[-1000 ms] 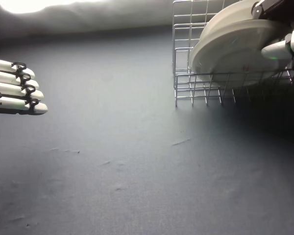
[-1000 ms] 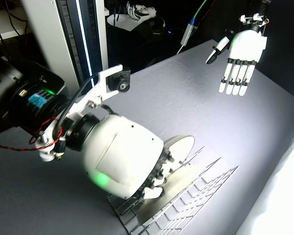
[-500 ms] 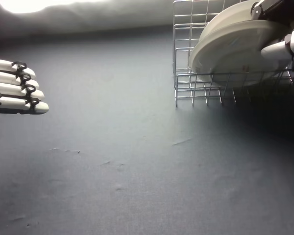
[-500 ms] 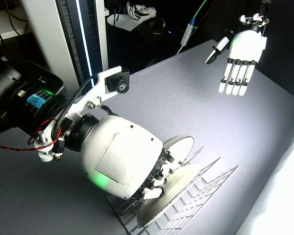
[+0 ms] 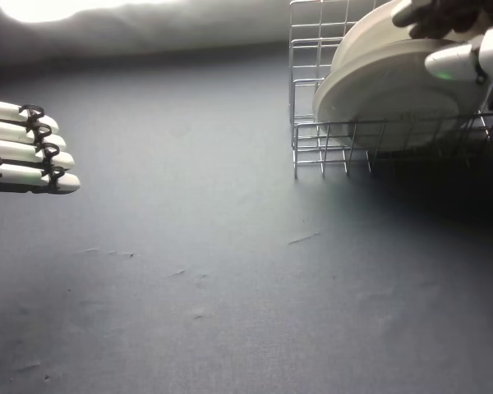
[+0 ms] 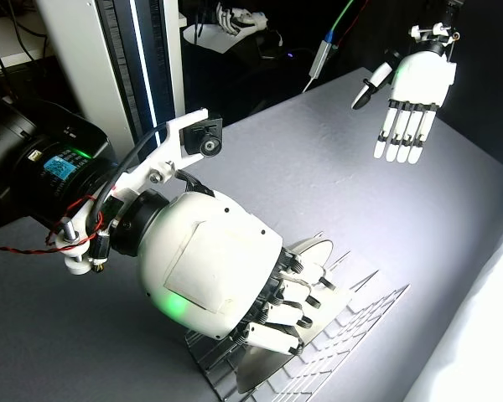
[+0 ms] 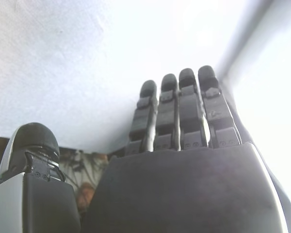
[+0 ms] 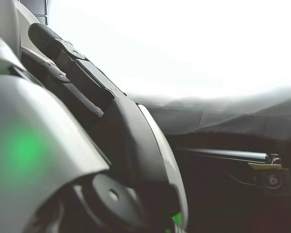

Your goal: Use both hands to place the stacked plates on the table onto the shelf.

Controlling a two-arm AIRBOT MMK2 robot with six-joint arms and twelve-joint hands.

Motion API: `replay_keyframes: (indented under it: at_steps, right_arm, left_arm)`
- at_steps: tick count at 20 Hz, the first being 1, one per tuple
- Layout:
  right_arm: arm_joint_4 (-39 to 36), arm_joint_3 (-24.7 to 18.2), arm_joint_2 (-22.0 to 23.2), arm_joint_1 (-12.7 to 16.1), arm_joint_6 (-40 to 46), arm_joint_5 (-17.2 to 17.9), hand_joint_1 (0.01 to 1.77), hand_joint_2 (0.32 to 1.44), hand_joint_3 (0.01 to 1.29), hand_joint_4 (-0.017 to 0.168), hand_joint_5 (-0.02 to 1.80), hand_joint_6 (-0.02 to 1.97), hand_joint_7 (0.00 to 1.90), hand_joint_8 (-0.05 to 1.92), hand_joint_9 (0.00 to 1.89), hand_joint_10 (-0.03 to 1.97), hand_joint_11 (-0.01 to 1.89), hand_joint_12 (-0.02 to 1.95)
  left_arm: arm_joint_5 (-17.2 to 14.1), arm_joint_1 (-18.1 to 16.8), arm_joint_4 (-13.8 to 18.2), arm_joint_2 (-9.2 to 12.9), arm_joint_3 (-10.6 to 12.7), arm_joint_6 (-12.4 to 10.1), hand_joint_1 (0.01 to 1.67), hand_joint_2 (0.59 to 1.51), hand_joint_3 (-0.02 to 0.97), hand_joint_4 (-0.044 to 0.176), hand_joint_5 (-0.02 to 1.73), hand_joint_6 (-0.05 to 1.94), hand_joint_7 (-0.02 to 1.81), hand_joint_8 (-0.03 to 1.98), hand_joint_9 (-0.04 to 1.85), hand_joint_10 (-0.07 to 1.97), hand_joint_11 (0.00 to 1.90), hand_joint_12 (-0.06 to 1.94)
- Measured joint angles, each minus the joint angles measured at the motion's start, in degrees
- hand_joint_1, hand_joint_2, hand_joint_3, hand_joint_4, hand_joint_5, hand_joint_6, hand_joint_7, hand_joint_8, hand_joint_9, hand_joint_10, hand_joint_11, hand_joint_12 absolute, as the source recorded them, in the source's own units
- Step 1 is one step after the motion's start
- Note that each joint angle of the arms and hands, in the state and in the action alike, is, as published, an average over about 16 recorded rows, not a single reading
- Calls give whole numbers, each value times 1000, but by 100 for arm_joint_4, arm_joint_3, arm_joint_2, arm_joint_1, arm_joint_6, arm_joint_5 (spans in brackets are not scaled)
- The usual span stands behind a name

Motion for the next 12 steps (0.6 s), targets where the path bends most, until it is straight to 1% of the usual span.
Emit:
replay_keyframes:
  at_steps: [2,5,9,12]
  right_arm:
    - [-186,-64,-2,64,0,30,1129,1106,14,-3,664,251,749,275,566,625,235,1436]
    - [-577,-171,-6,161,0,84,1086,1099,14,-3,612,95,688,119,495,585,149,1428]
    - [-1311,-346,-20,272,2,197,1034,1086,14,-3,526,55,606,54,410,533,77,1387]
    - [-1798,-448,-33,299,2,278,1003,1078,14,-3,465,40,550,32,359,499,40,1357]
  left_arm:
    - [-9,0,-2,-1,7,-7,14,1077,20,4,111,8,118,6,105,13,18,249]
    - [-24,0,-7,-4,21,-24,14,1077,19,4,113,8,124,6,108,13,18,262]
    - [-52,0,-24,-9,50,-52,14,1077,20,4,112,8,123,5,107,13,20,256]
    - [-65,0,-33,-12,66,-68,14,1077,20,4,111,8,124,5,109,13,20,264]
